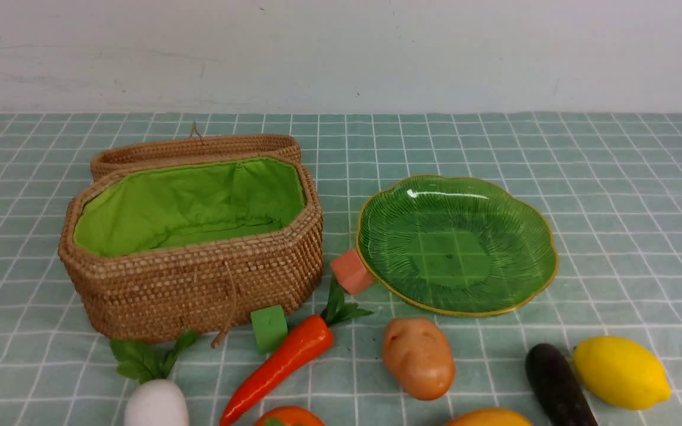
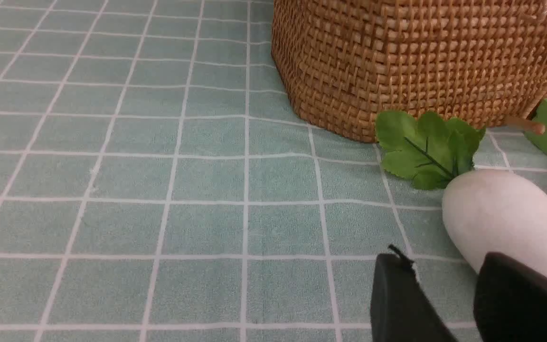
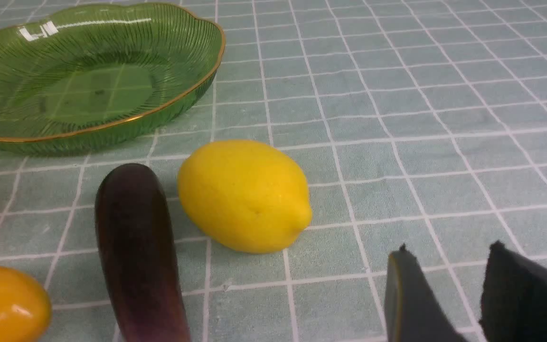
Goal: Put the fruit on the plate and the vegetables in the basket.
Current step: Take a daikon with your left arm and place it on the basket on the left.
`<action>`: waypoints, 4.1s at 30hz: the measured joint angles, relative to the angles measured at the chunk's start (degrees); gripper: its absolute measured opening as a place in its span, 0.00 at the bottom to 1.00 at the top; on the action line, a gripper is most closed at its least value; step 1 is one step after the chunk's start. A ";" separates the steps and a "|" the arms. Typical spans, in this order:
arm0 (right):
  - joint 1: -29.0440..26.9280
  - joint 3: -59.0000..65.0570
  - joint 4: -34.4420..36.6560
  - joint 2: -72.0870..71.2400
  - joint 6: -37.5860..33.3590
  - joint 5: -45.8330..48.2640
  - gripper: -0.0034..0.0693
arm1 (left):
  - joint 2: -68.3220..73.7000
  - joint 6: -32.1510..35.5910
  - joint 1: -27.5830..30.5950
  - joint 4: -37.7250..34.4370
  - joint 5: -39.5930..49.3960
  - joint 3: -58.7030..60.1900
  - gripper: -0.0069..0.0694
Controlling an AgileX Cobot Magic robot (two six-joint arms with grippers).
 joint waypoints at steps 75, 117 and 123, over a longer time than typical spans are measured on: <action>0.00 0.00 0.00 0.00 0.00 0.00 0.38 | 31.01 -7.22 0.00 -3.59 17.07 -39.98 0.40; 0.00 0.00 0.00 0.00 0.00 0.00 0.38 | 88.53 -7.37 -13.27 -6.64 32.09 -54.90 0.77; 0.00 0.00 0.00 0.00 0.00 0.00 0.38 | 81.98 0.98 -13.27 -5.50 44.59 -69.46 0.77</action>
